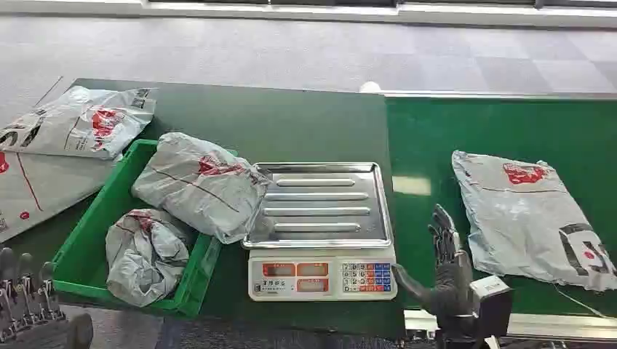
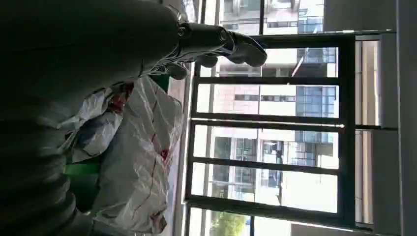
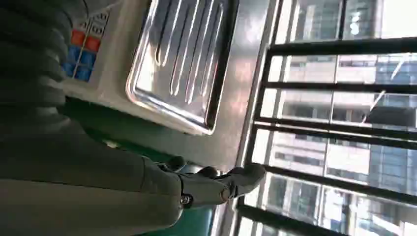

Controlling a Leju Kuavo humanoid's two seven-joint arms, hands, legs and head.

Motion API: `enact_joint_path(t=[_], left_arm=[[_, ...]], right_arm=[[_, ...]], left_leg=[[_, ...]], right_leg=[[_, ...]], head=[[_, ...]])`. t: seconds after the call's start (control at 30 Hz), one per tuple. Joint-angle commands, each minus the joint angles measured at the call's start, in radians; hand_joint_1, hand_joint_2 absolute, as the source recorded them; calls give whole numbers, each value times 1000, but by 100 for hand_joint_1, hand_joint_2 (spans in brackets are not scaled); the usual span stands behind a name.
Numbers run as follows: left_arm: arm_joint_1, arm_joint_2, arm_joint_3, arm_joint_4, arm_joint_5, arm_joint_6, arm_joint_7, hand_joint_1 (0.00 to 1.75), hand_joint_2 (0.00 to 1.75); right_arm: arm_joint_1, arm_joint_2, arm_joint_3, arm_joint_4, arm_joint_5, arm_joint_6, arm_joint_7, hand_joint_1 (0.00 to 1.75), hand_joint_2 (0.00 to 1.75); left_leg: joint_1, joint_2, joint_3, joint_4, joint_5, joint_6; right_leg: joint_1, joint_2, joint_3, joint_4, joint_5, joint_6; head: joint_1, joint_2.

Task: Moved the parcel from conveyor to table for the left to box.

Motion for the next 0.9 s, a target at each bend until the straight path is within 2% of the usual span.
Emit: enact_joint_path(t=[0.03, 0.1, 0.13, 0.17, 0.2, 0.33, 0.37, 0.4, 0.43, 0.6, 0.67, 0.77, 0.9], left_arm=[[-96, 84, -37, -6, -92, 9, 35, 0, 175], [-114, 103, -65, 21, -108, 1, 45, 0, 175], [-110, 117, -78, 40, -109, 6, 46, 0, 175], [-108, 129, -90, 50, -103, 16, 35, 0, 175], [-108, 129, -90, 50, -103, 16, 35, 0, 175], [-101, 142, -99, 49, -98, 36, 19, 0, 175], [-102, 164, -116, 57, -75, 21, 39, 0, 175], [-100, 175, -125, 73, -61, 13, 39, 0, 175], [-98, 186, -134, 90, -45, -3, 44, 0, 175], [-117, 206, -122, 151, 8, -72, 38, 0, 175], [-124, 203, -107, 156, 18, -91, 49, 0, 175], [-132, 201, -100, 173, 24, -101, 53, 0, 175], [-150, 188, -101, 201, 29, -106, 47, 0, 175]], right_arm=[[-331, -81, 25, 306, 482, -167, 275, 0, 175], [-494, -67, 2, 492, 505, -81, 357, 0, 175], [-543, -69, -10, 545, 497, -29, 395, 0, 175], [-567, -64, -30, 579, 500, -9, 384, 0, 175], [-567, -64, -30, 579, 500, -9, 384, 0, 175], [-528, -54, -50, 536, 515, -2, 377, 0, 175], [-545, -68, -44, 557, 592, 9, 485, 0, 175], [-573, -84, -55, 584, 607, 38, 528, 0, 175], [-609, -109, -64, 631, 637, 72, 583, 0, 175], [-721, -194, -163, 904, 725, 118, 684, 0, 175], [-761, -210, -165, 1081, 813, 180, 791, 0, 175], [-774, -197, -201, 1286, 837, 266, 857, 0, 175], [-732, -198, -240, 1389, 835, 276, 907, 0, 175]], left_leg=[[0, 3, 1, -2, 2, 0], [0, 9, 1, -3, 2, 0], [0, 9, -4, -3, 4, 1], [0, 9, -3, -2, 2, 0], [-1, 11, -4, -4, 4, 0], [0, 1, 1, -1, 8, 2], [0, -1, 0, -2, 9, 2], [-1, -2, 1, -1, 8, 2], [-1, -2, 0, -2, 9, 2], [-2, -4, -3, -1, 9, 3], [-1, -5, -3, -3, 11, 3], [-1, -5, -2, -2, 10, 3], [-1, -7, -2, -2, 9, 2]], right_leg=[[0, 3, -1, -2, 3, -1], [0, 9, 0, -3, 6, 0], [0, 9, -1, -4, 7, -1], [0, 9, 1, -2, 5, -1], [0, 11, -1, -4, 8, -1], [0, 1, -2, -2, 8, 1], [0, -1, -1, -3, 9, 1], [0, -1, 0, -2, 8, 2], [-1, 0, 0, -2, 8, 1], [-2, -2, -3, -1, 8, 2], [-1, -3, -2, -4, 10, 2], [-1, -3, 0, -4, 9, 3], [-1, -4, 0, -4, 9, 3]], head=[[0, 0], [0, 0], [0, 0], [0, 0], [0, 0], [0, 0], [0, 0], [0, 0], [0, 0], [0, 0], [0, 0], [0, 0], [0, 0]])
